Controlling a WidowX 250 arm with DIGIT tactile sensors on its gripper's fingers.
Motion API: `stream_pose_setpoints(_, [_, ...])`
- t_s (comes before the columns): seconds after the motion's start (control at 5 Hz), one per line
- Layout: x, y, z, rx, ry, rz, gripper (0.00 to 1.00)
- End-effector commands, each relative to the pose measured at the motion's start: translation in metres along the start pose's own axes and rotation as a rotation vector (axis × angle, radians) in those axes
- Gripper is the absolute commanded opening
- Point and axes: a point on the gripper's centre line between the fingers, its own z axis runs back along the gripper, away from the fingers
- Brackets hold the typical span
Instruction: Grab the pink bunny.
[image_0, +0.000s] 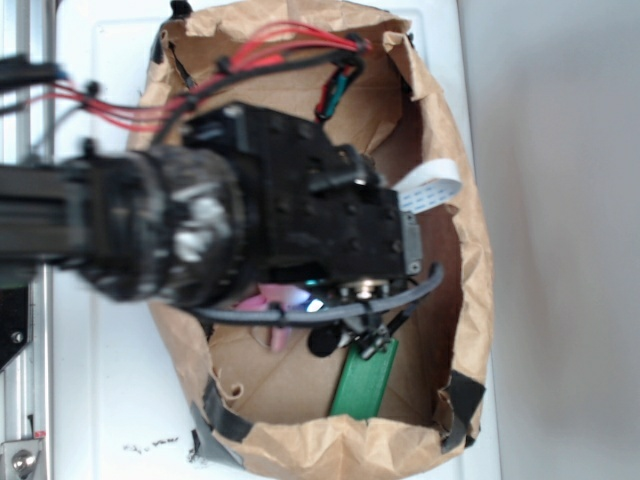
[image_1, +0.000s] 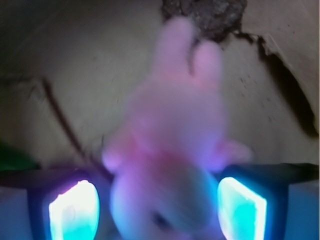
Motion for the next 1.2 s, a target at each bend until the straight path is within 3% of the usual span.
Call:
stream_pose_setpoints(0.0, [0.013,-0.016,0.008,-0.028,-0.087,0.019,1.00])
stream_pose_setpoints(0.2, [0.008,-0.018,0.008,-0.010,-0.111,-0.014,0.00])
stream_pose_setpoints(0.4, [-0.002,-0.019,0.012,-0.046,-0.133,-0.168,0.00])
stream_pose_setpoints(0.6, [-0.002,-0.017,0.016,-0.037,-0.196,-0.298,0.00])
stream_pose_setpoints(0.8, [0.018,-0.010,0.040,-0.050,-0.250,-0.454,0.00])
stream_pose_setpoints(1.0, [0.011,-0.012,0.063,-0.038,-0.237,-0.525,0.00])
